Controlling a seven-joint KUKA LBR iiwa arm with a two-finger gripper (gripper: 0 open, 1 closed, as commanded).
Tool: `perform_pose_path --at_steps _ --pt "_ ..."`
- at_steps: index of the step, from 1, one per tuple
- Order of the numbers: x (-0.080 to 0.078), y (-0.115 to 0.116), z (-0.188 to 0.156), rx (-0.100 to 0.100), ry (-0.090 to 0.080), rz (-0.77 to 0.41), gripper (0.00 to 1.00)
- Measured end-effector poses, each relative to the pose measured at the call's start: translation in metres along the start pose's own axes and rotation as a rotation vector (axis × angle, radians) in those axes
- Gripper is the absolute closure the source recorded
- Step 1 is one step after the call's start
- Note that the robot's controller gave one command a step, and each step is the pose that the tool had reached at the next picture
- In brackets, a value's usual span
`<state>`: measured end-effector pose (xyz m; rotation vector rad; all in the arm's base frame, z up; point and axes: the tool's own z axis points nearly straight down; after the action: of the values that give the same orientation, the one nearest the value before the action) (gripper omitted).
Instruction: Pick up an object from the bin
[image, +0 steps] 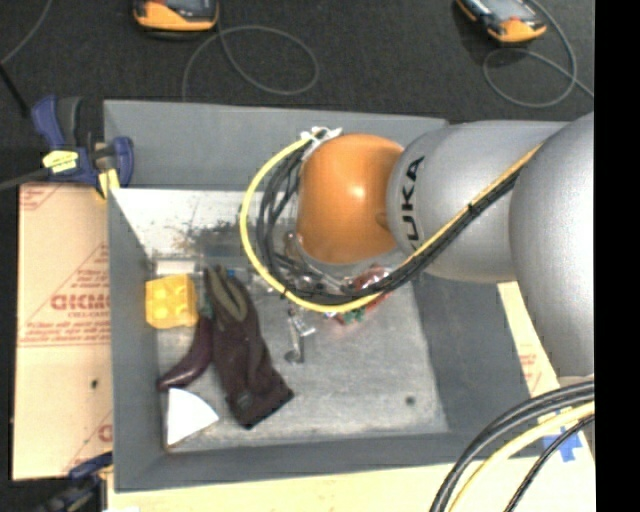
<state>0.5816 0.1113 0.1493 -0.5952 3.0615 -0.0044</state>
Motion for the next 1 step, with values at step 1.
perform_pose_path --at_steps 1 --pt "0.0253 -0.0240 0.0083 -0.001 0.016 0.190 0.00"
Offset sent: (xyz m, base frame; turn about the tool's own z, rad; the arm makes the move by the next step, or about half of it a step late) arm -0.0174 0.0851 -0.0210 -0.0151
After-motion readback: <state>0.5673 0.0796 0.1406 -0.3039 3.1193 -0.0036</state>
